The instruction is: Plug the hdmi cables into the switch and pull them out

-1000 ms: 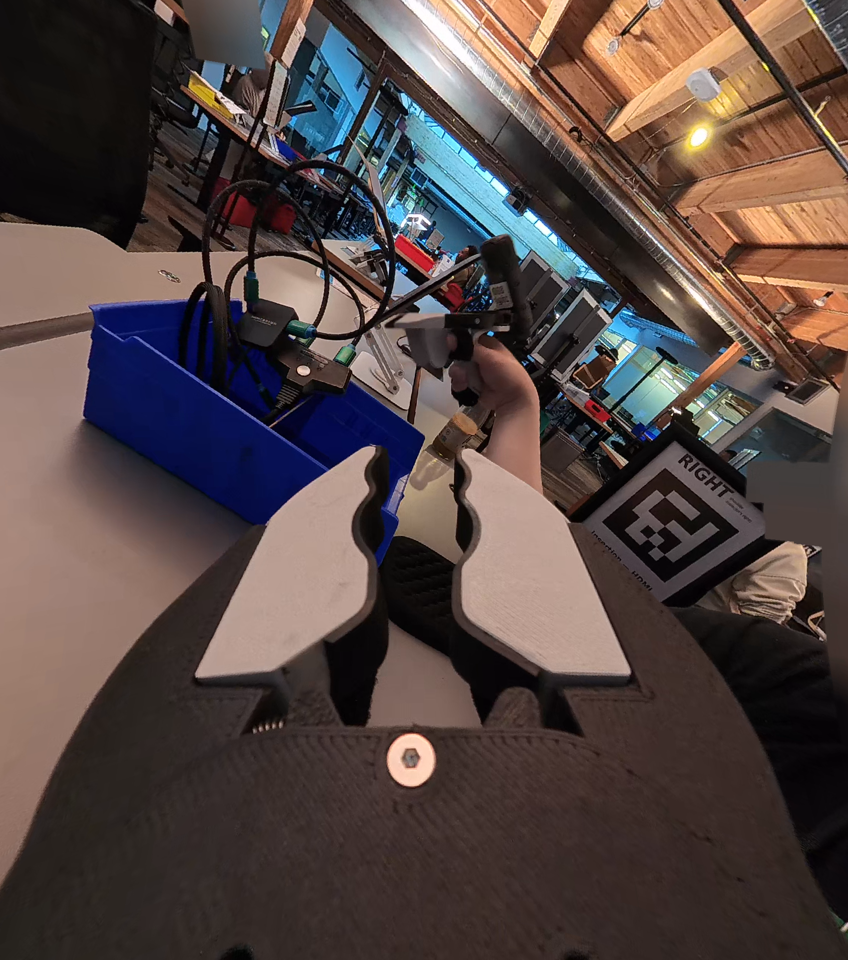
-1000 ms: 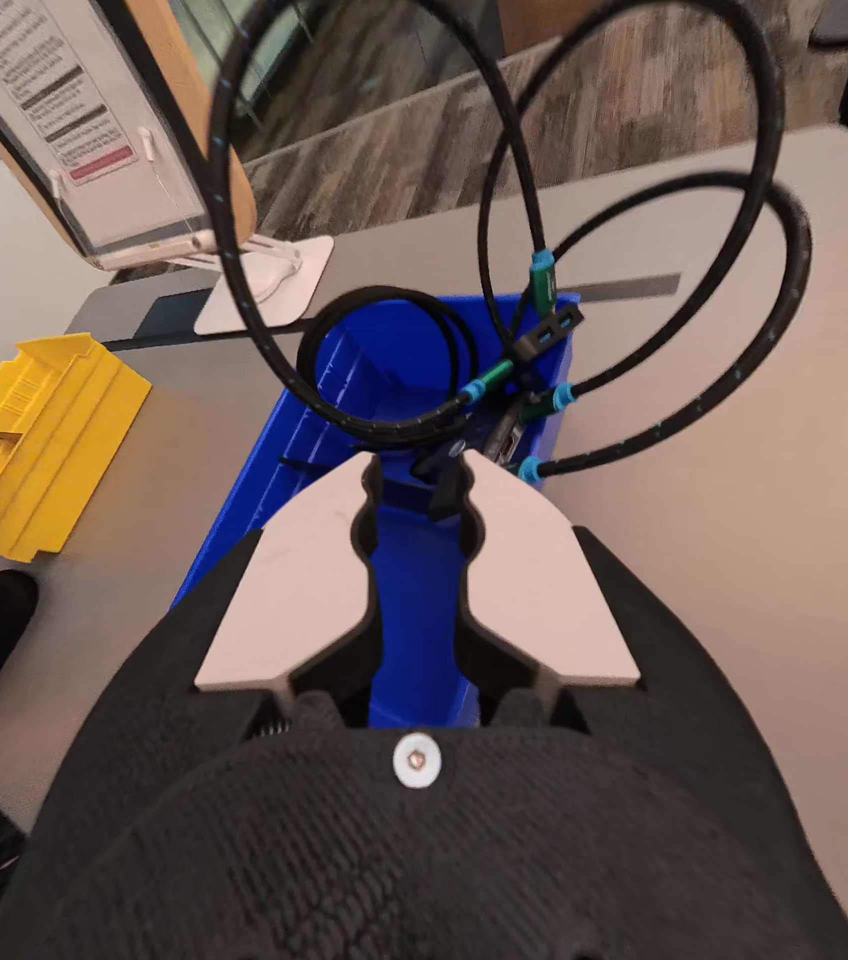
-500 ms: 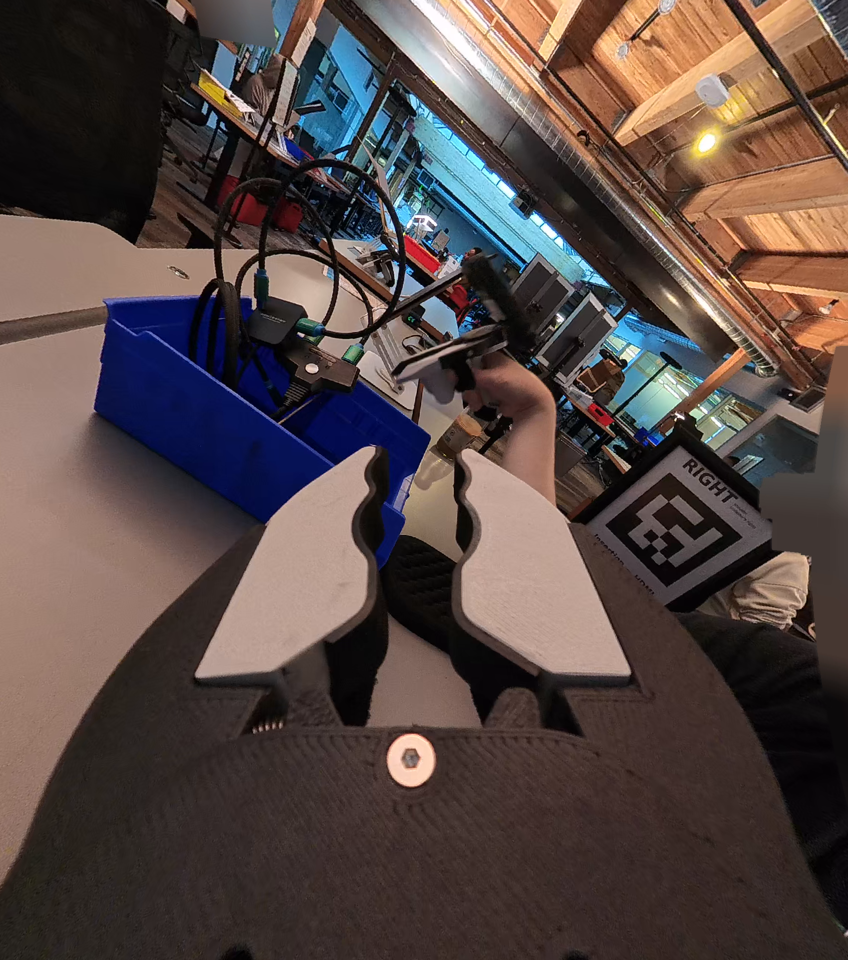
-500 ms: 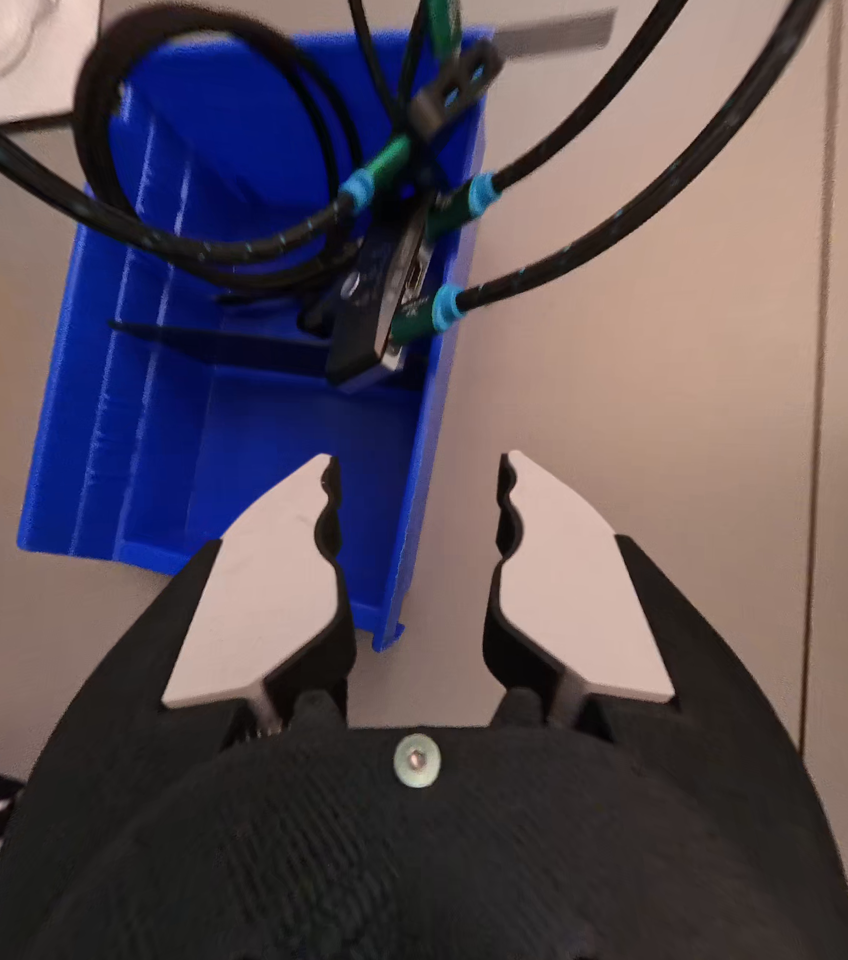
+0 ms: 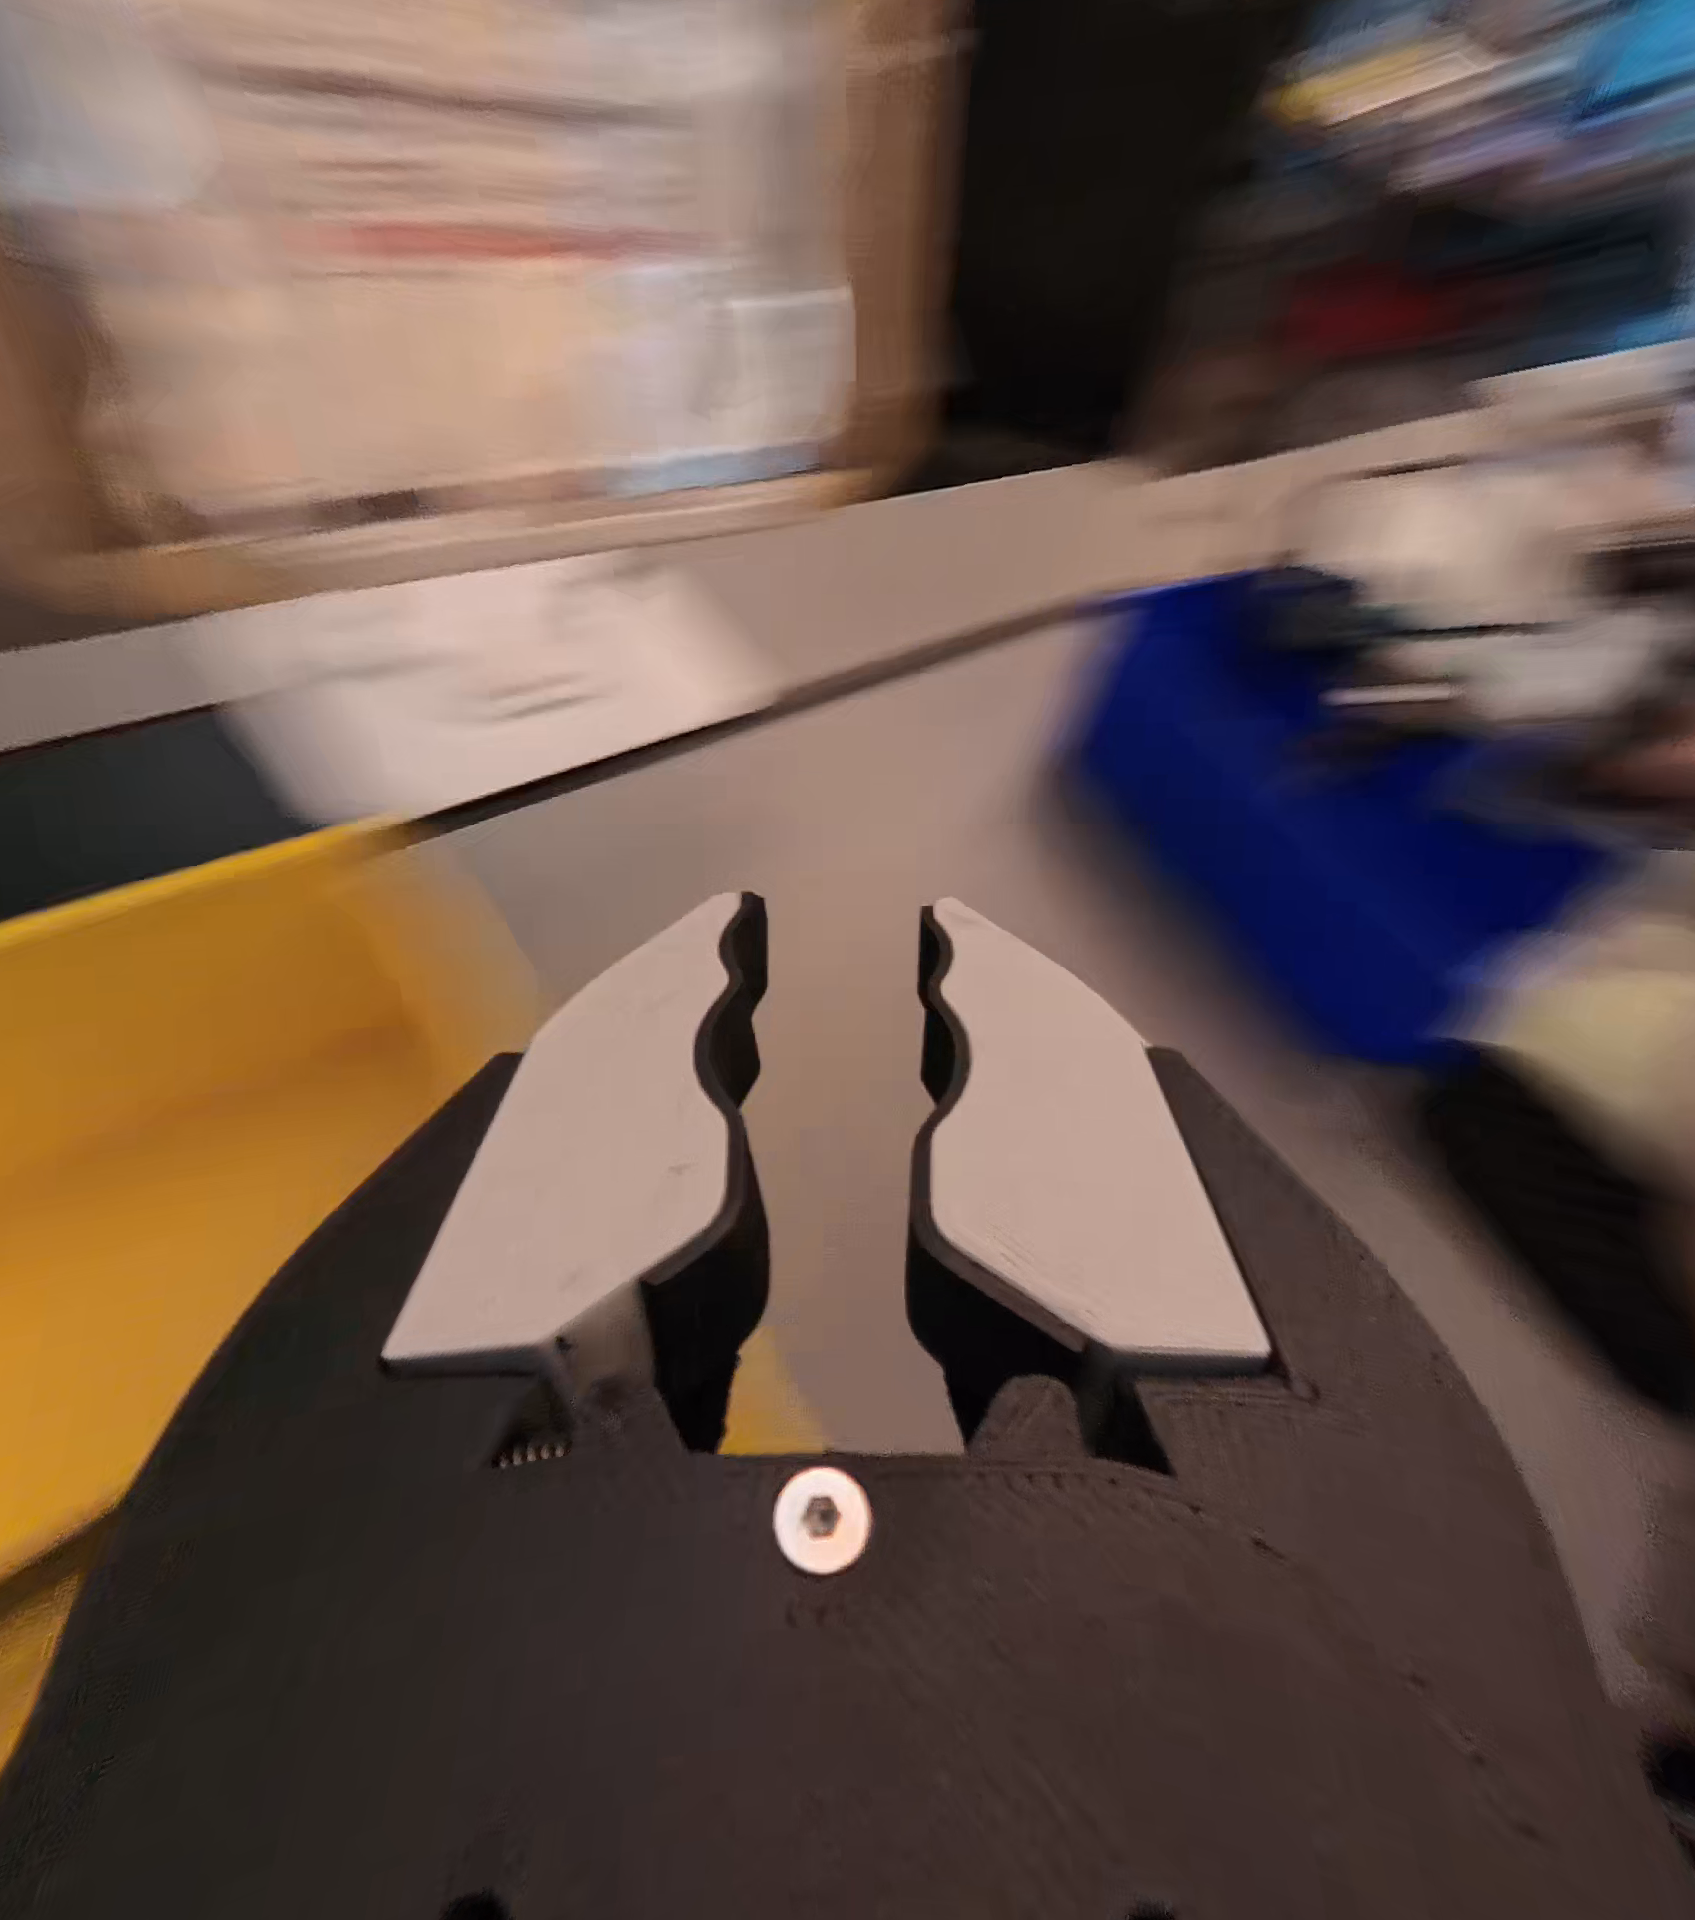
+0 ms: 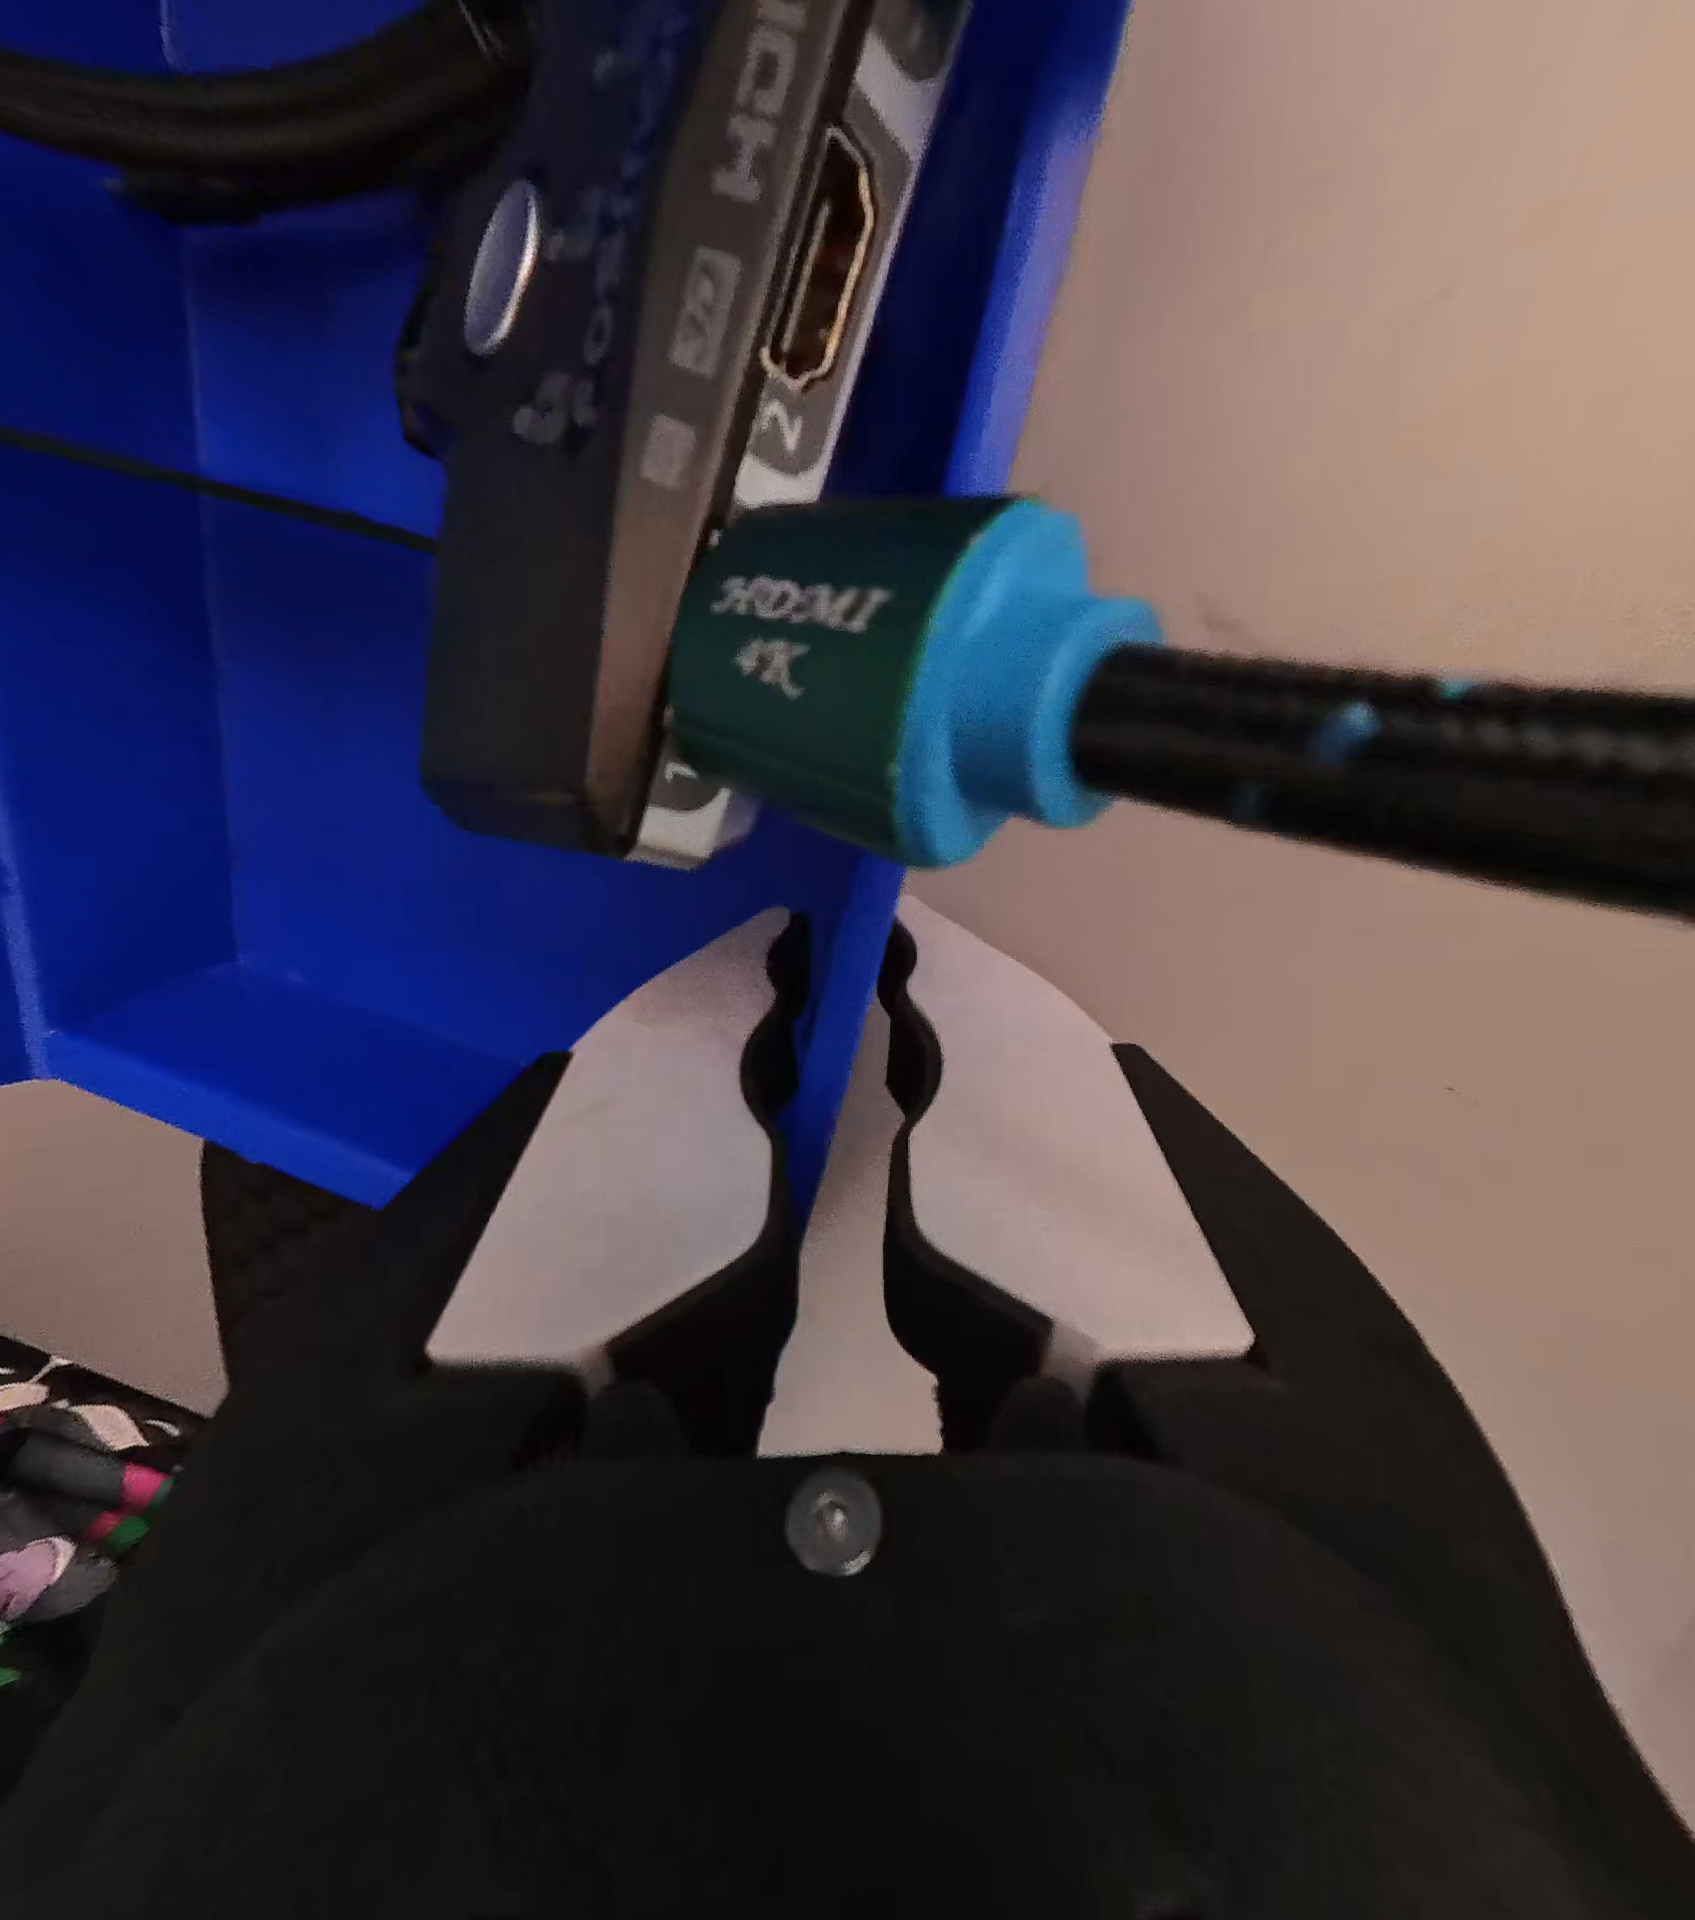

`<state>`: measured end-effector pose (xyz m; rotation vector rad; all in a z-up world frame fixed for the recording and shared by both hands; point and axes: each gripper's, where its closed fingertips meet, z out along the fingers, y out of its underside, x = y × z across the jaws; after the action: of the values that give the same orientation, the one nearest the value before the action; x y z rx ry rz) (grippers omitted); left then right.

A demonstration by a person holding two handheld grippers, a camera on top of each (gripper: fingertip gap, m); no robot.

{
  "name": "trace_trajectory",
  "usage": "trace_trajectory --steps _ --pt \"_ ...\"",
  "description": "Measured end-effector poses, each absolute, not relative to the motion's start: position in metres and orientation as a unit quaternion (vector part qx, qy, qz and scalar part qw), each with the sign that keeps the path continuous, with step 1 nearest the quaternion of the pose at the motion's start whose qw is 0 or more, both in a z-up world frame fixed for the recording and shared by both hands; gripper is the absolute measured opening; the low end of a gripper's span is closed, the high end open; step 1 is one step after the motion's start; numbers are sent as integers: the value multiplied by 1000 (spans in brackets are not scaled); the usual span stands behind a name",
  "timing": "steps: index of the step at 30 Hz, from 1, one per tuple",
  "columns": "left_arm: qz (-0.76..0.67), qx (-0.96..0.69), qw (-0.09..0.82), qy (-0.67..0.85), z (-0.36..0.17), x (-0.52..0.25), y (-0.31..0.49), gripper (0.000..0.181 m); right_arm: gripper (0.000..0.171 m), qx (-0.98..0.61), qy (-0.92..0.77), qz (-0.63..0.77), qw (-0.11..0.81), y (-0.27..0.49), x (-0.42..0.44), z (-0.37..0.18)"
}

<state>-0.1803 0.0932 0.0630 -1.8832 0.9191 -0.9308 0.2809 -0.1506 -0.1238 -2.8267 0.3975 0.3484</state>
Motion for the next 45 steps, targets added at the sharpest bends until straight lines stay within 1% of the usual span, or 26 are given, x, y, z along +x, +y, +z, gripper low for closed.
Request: trace_trajectory --steps 3,5,6,8,9,11,14,20,23,26,28,33,34,41,45 --pt "-181 -828 455 274 51 -279 145 35 10 -980 130 93 118 -152 283 -125" --pt "-103 -857 454 222 42 -337 159 50 10 -983 129 76 106 -153 283 -125" --pt "-70 -872 442 199 35 -363 163 55 10 -985 127 68 100 -153 283 -125" --pt "-19 -902 404 154 16 -410 166 59 9 -987 125 57 84 -153 280 -125" --pt "-12 -917 375 134 3 -426 164 59 10 -989 119 51 76 -153 278 -125" --pt "-44 -943 311 107 -27 -442 159 54 11 -991 110 38 61 -153 273 -125" --pt "-103 -960 242 92 -60 -448 154 50 10 -992 110 43 48 -148 260 -124" --pt "-124 -971 170 113 -96 -440 149 46 10 -994 87 44 42 -130 238 -124" --pt "-125 -974 134 130 -110 -434 145 37 10 -996 73 47 35 -119 221 -124" --pt "-140 -976 100 135 -122 -429 141 23 11 -998 46 43 29 -105 200 -123" --pt "-144 -976 85 139 -125 -426 137 17 11 -998 33 46 30 -95 185 -123" --pt "-84 -974 72 196 -128 -425 132 5 11 -998 9 46 32 -73 142 -123" --pt "-76 -973 65 209 -128 -422 130 4 12 -998 6 44 34 -69 133 -123" --pt "-80 -950 22 301 -129 -379 112 11 15 -996 2 40 75 -40 78 -123" --pt "-84 -941 5 328 -129 -364 102 11 15 -995 -12 39 91 -34 71 -120"
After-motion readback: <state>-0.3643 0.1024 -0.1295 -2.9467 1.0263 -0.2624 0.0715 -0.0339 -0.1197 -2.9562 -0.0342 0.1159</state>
